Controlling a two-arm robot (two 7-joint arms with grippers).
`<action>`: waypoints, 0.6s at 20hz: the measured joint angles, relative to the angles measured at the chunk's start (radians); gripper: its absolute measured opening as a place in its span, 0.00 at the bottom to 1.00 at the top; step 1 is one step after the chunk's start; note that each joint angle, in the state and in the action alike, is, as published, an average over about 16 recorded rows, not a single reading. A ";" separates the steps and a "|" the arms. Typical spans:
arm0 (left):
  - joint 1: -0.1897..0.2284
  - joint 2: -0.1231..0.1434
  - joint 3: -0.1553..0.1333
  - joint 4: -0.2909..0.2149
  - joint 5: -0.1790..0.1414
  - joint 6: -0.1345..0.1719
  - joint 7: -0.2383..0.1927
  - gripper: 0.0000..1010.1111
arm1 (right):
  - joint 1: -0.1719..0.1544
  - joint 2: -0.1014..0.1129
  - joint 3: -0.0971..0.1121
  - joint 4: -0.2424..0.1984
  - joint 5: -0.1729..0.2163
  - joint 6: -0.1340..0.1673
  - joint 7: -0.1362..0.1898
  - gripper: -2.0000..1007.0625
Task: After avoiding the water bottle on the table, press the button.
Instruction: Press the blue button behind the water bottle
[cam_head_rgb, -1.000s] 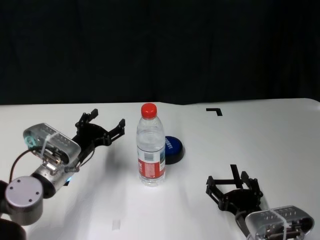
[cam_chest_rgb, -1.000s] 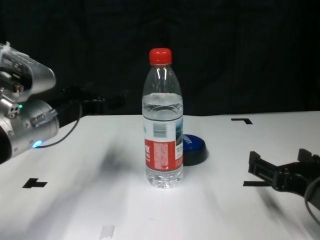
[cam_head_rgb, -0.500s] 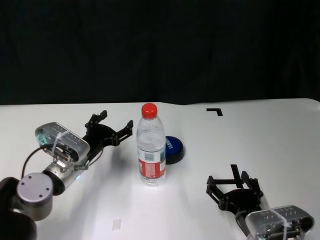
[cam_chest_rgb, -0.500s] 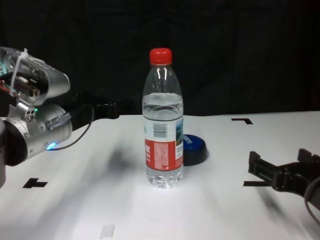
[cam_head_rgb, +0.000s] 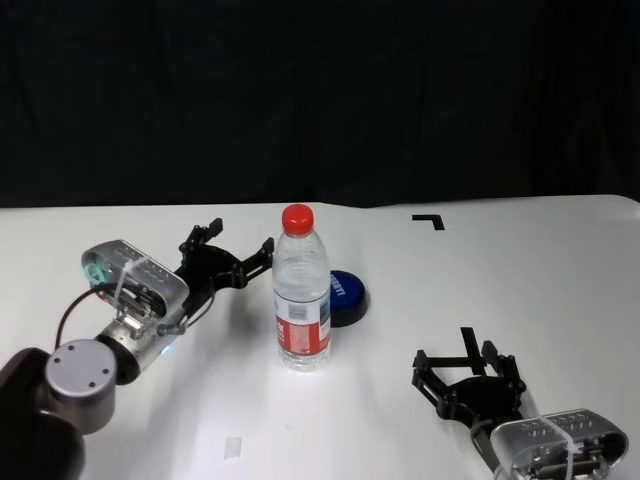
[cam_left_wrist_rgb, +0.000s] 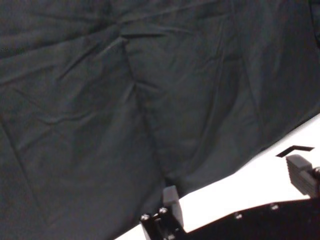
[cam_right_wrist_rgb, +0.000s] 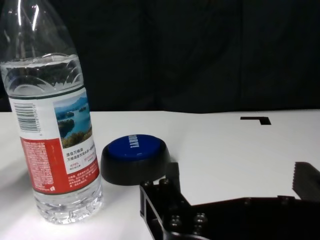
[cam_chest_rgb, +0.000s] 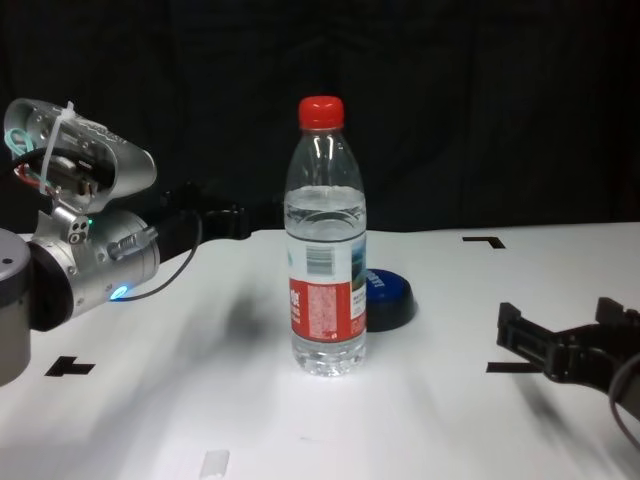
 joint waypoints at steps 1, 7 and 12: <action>-0.003 -0.002 0.001 0.005 0.000 -0.002 -0.001 1.00 | 0.000 0.000 0.000 0.000 0.000 0.000 0.000 1.00; -0.021 -0.009 0.003 0.034 0.000 -0.013 -0.003 1.00 | 0.000 0.000 0.000 0.000 0.000 0.000 0.000 1.00; -0.034 -0.014 0.005 0.056 0.001 -0.020 -0.005 1.00 | 0.000 0.000 0.000 0.000 0.000 0.000 0.000 1.00</action>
